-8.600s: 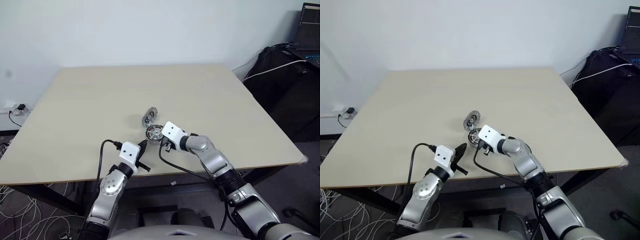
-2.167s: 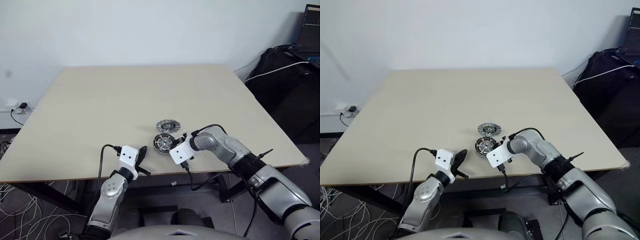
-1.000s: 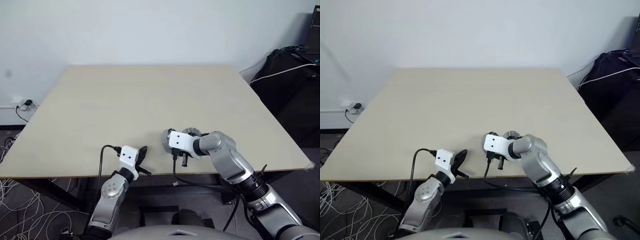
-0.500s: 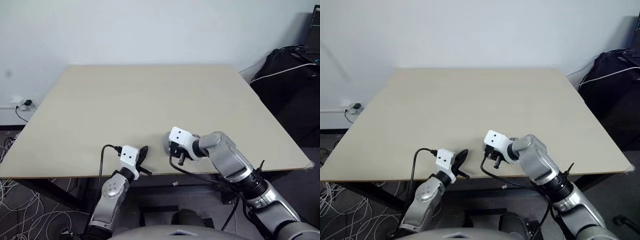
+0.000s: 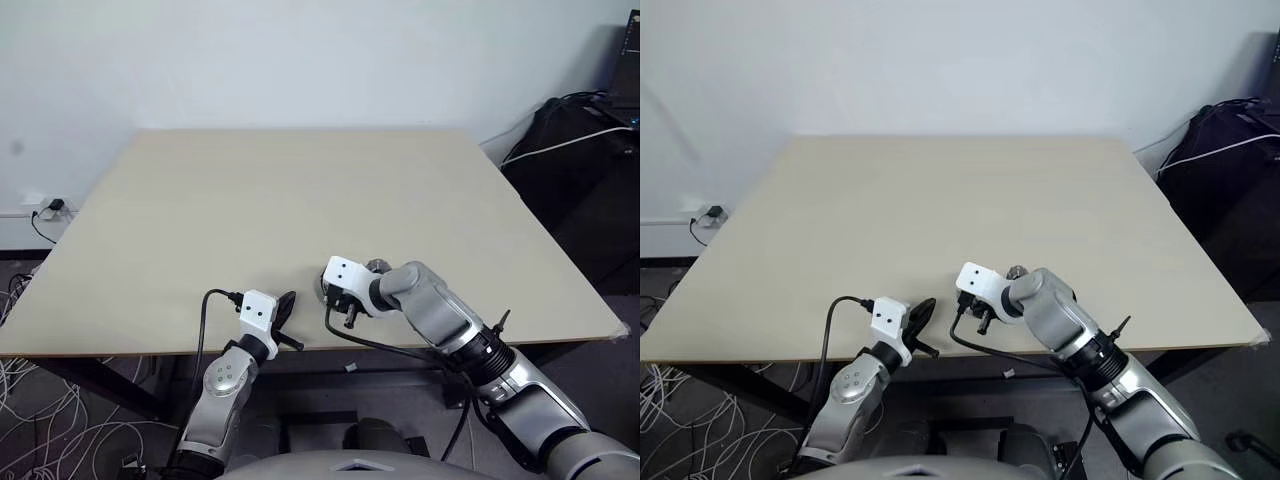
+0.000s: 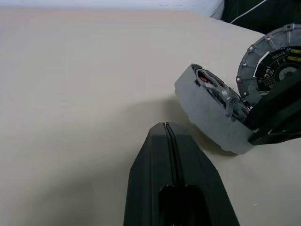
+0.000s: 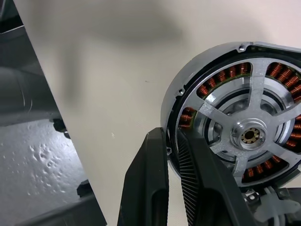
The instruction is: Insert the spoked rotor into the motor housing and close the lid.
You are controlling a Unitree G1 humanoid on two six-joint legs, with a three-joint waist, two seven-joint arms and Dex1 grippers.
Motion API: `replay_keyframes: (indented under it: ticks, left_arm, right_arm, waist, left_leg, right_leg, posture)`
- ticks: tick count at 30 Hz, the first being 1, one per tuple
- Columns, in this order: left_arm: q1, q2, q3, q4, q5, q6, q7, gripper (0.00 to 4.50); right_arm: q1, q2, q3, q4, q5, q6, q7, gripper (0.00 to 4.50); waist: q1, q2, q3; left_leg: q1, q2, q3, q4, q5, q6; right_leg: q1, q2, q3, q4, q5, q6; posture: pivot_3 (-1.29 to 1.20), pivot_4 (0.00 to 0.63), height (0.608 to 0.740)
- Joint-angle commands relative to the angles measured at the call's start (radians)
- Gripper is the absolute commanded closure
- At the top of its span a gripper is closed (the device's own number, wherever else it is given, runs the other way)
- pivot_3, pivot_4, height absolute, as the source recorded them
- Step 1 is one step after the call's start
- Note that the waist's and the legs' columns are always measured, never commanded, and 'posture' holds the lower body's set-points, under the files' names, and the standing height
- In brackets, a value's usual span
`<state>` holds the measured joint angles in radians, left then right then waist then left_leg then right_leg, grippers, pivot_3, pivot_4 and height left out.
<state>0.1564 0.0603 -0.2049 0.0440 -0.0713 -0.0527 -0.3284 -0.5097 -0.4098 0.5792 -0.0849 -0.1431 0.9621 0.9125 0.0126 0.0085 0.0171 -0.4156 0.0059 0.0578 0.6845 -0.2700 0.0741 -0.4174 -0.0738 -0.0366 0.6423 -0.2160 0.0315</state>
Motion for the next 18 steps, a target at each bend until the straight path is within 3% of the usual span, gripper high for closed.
replay_keyframes:
  ticks: [1, 8, 13, 18]
  left_arm:
    - [-0.009, -0.005, 0.0, -0.013, -0.003, -0.012, 0.0, 4.5]
    - [-0.008, -0.001, -0.003, -0.015, -0.003, -0.011, -0.006, 4.5]
    - [-0.014, 0.006, -0.007, -0.013, -0.002, -0.006, -0.016, 4.5]
    - [-0.018, 0.01, -0.008, -0.013, -0.002, -0.002, -0.023, 4.5]
  right_arm:
    - [-0.048, 0.032, -0.029, -0.014, 0.03, -0.031, -0.023, 3.68]
    - [-0.049, 0.117, -0.104, -0.057, 0.123, 0.011, -0.068, 1.54]
    - [-0.032, 0.2, -0.21, -0.191, 0.269, 0.122, -0.083, 1.54]
    - [-0.059, 0.306, -0.375, -0.251, 0.348, 0.112, -0.198, 1.54]
  waist:
    - [-0.002, 0.0, 0.0]
    - [0.001, 0.0, 0.0]
    - [0.0, 0.0, 0.0]
    - [0.0, 0.001, 0.0]
  left_leg:
    - [0.0, 0.0, 0.0, 0.0, 0.0, 0.0]
    - [0.0, 0.0, -0.001, 0.0, 0.0, 0.0]
    - [0.0, 0.0, -0.001, -0.001, 0.0, 0.0]
    - [0.0, 0.0, -0.002, -0.002, 0.0, 0.0]
  right_leg:
    - [0.0, 0.0, 0.0, 0.0, 0.0, 0.0]
    - [0.001, 0.0, -0.001, 0.0, 0.0, 0.0]
    - [0.0, -0.001, 0.001, 0.0, 0.0, 0.0]
    - [0.0, -0.001, 0.001, 0.0, 0.0, 0.0]
  posture:
    - [0.0, 0.0, 0.74]
    - [0.0, 0.0, 0.74]
    - [0.0, 0.0, 0.74]
    - [0.0, 0.0, 0.74]
